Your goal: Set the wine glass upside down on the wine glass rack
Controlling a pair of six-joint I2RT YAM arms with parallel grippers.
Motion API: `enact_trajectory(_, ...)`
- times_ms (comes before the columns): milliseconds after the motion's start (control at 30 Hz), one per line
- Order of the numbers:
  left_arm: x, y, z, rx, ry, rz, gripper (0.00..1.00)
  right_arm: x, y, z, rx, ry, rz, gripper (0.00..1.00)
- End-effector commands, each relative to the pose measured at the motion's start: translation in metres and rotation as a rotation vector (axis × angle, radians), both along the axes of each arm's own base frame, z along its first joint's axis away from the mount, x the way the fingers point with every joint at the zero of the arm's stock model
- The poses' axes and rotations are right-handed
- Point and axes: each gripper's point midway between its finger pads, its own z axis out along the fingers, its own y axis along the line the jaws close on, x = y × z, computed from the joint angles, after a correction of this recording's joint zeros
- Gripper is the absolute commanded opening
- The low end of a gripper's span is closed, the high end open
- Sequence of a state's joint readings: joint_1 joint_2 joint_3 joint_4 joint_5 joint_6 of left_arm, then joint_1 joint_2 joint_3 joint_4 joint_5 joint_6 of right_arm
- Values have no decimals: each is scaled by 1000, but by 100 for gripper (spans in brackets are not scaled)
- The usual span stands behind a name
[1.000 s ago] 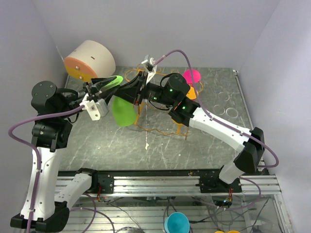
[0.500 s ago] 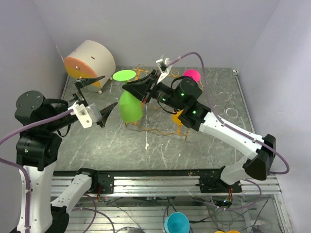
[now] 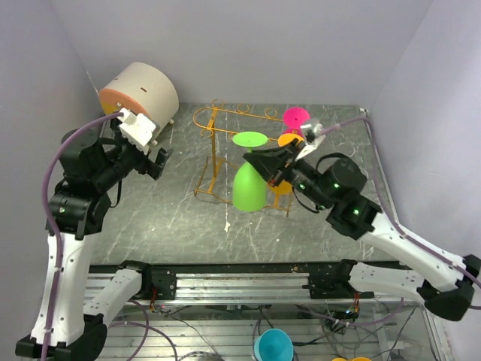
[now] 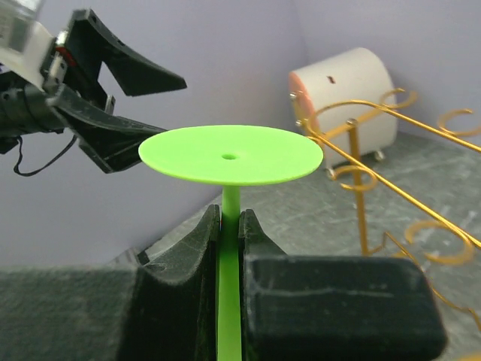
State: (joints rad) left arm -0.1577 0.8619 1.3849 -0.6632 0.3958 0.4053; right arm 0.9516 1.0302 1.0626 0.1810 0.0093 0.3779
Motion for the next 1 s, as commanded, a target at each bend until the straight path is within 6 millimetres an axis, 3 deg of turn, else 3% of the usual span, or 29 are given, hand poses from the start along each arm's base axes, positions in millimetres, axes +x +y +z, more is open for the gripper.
enact_trajectory(0,14,7,-23,-72,64,85,100,5,-41,-13,-31,29,-159,0)
enact_trajectory(33,13,5,-28,-82,74,72,100,7,-44,-30,-62,46,-183,0)
enact_trajectory(433,26,12,-78,9,199,100,100,33,-60,-55,-132,68,-356,0)
enact_trajectory(967,47,37,-95,123,240,220,100,51,-54,-70,-146,62,-415,0)
